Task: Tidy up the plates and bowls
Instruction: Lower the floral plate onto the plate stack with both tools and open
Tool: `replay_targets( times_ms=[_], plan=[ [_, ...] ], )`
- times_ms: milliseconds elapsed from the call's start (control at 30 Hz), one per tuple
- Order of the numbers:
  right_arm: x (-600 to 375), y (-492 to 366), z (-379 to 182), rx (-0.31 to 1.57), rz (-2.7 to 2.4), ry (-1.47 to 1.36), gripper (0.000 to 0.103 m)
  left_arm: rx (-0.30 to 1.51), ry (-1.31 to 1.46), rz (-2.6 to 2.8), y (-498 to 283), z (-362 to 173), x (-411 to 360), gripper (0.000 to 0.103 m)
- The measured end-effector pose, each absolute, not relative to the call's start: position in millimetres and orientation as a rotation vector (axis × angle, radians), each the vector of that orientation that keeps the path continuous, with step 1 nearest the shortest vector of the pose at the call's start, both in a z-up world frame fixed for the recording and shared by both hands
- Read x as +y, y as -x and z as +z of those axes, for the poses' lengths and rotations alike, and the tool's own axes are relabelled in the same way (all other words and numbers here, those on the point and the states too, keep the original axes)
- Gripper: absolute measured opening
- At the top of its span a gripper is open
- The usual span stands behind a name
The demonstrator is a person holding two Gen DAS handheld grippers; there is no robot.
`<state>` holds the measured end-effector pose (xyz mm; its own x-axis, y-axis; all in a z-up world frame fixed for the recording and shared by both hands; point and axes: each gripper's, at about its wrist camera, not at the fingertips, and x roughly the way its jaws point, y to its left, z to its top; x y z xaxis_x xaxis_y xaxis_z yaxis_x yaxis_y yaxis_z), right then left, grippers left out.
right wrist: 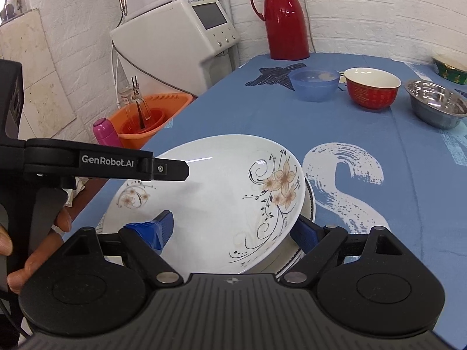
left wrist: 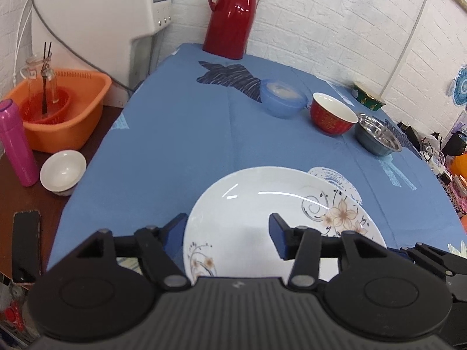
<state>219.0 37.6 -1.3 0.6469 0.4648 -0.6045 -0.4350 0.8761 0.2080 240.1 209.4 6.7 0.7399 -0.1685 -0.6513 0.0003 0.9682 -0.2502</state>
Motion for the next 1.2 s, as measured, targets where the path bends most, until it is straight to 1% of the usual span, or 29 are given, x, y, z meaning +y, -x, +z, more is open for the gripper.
replay_targets(
  times_ms=[33,167,267,400,467,567,700,833,1200],
  plan=[
    [38.1,-219.5,-0.9,0.696,0.510,-0.033,0.075,0.718,0.225,-0.092,-238.9,9.9,207.0,0.053],
    [48.1,-219.9,-3.4,0.711,0.519,0.050,0.075,0.699,0.201,-0.097,-239.5,17.4,199.6,0.054],
    [36.5,-218.5,-0.3,0.706,0.518,-0.025,0.073,0.699,0.195,-0.099,-238.7,17.5,197.3,0.054],
    [32.6,-214.2,3.7,0.688,0.501,-0.041,0.073,0.721,0.208,-0.098,-242.0,14.5,197.6,0.054],
    [31.3,-213.7,1.8,0.678,0.465,-0.044,0.075,0.721,0.213,-0.099,-241.9,14.3,197.6,0.054],
    [46.1,-210.5,-4.6,0.674,0.462,0.124,0.075,0.720,0.210,-0.097,-243.2,15.6,194.3,0.054],
    [25.4,-223.9,-5.0,0.726,0.490,-0.007,0.074,0.714,0.196,-0.098,-239.0,17.6,189.5,0.056],
    [1.9,-222.6,-2.4,0.704,0.441,-0.120,0.074,0.712,0.184,-0.103,-235.6,20.5,187.5,0.056],
    [-11.9,-211.6,-3.9,0.716,0.461,-0.189,0.074,0.704,0.161,-0.114,-230.3,27.4,172.9,0.057]
  ],
)
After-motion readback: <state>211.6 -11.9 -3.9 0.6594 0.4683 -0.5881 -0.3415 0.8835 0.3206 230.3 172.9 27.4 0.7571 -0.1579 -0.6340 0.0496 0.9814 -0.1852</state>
